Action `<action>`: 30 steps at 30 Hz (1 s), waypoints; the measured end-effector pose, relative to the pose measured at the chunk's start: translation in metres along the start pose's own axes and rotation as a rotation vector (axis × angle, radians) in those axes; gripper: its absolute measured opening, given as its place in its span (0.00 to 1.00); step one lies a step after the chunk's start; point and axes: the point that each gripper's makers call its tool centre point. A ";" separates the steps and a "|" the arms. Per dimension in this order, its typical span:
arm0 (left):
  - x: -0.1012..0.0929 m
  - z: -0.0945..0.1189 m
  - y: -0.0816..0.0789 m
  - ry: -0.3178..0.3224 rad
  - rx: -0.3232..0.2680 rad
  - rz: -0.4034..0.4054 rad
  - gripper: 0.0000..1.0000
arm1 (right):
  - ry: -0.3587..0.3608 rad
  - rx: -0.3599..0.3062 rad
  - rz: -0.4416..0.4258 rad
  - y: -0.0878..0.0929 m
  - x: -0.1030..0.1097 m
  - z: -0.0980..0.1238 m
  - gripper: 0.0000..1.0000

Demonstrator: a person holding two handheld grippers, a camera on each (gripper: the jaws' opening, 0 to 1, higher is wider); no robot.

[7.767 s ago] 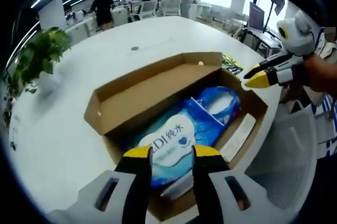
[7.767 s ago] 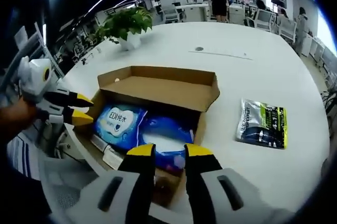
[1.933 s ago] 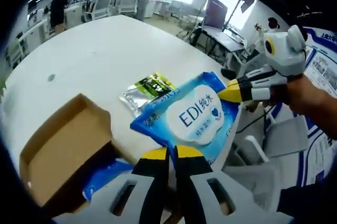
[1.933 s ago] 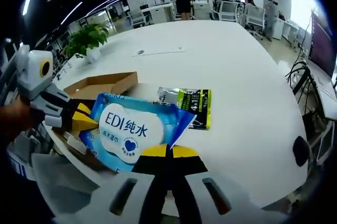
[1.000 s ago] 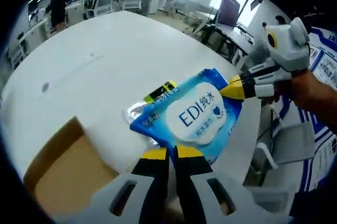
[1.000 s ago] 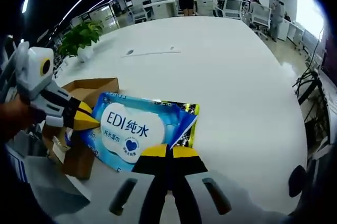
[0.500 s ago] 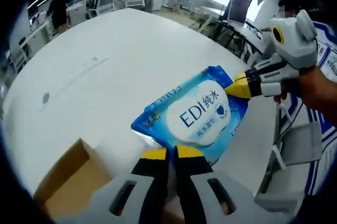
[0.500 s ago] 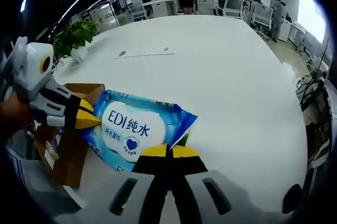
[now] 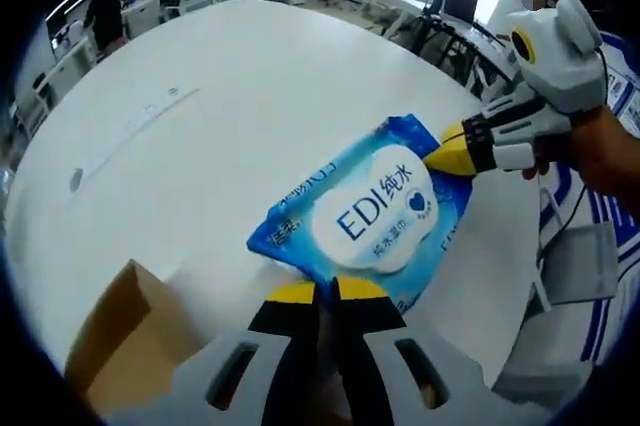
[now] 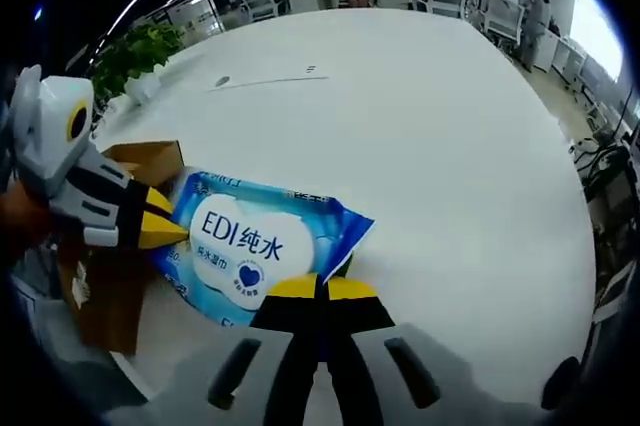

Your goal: Operate the shoe box by opening the lid, removing the specified soft item, and placing it in the target area until the item is outside and the box remains undamaged.

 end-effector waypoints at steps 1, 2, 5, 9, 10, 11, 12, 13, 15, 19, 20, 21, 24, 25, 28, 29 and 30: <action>0.000 -0.001 0.002 0.001 0.009 0.004 0.01 | -0.002 0.003 -0.003 0.001 0.000 -0.001 0.00; -0.001 -0.002 0.003 0.002 0.012 0.004 0.01 | -0.002 0.010 -0.004 0.002 -0.001 -0.002 0.00; 0.000 -0.004 0.003 -0.004 0.011 -0.001 0.02 | 0.000 0.010 -0.006 0.003 -0.002 -0.004 0.00; 0.003 -0.005 0.002 -0.014 0.001 0.007 0.03 | 0.000 -0.002 0.005 0.001 -0.003 -0.006 0.00; 0.003 -0.005 0.002 -0.018 -0.003 0.002 0.04 | 0.003 -0.004 0.017 0.002 -0.003 -0.005 0.01; 0.003 -0.004 0.002 -0.021 -0.007 -0.009 0.04 | 0.001 -0.004 0.019 0.002 -0.003 -0.005 0.01; 0.004 -0.003 0.001 -0.026 -0.011 -0.009 0.05 | 0.002 -0.001 0.023 0.003 -0.003 -0.005 0.02; 0.004 -0.002 0.001 -0.027 -0.014 -0.004 0.06 | 0.000 -0.002 0.023 0.003 -0.003 -0.005 0.04; 0.004 0.001 0.000 -0.024 -0.028 -0.003 0.11 | 0.000 -0.010 0.022 0.003 -0.002 -0.003 0.09; 0.002 0.010 -0.005 -0.028 -0.072 0.005 0.22 | 0.011 -0.035 0.021 -0.001 -0.004 0.002 0.13; 0.000 0.012 -0.006 -0.025 -0.081 0.003 0.23 | 0.012 -0.037 0.020 -0.002 -0.003 0.004 0.13; -0.003 0.017 -0.007 -0.018 -0.096 0.001 0.23 | 0.017 -0.043 0.026 -0.002 -0.002 0.007 0.14; -0.010 0.028 -0.010 -0.010 -0.133 0.000 0.24 | 0.028 -0.067 0.031 -0.005 0.000 0.014 0.16; -0.012 0.031 -0.010 -0.008 -0.146 0.001 0.25 | 0.036 -0.077 0.036 -0.006 0.000 0.017 0.16; -0.015 0.042 -0.008 -0.010 -0.169 0.001 0.29 | 0.045 -0.106 0.031 -0.009 0.004 0.027 0.18; -0.016 0.045 -0.008 -0.010 -0.177 0.006 0.29 | 0.049 -0.112 0.030 -0.009 0.006 0.031 0.19; -0.017 0.050 -0.006 -0.009 -0.190 0.007 0.30 | 0.050 -0.118 0.029 -0.009 0.009 0.034 0.19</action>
Point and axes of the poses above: the point that each gripper's makers call its tool centre point, and the gripper's own axes: z roughly backward along the fingers, x roughly to its left, y roughly out of its underside, and after that the axes turned 8 degrees about -y, right-handed
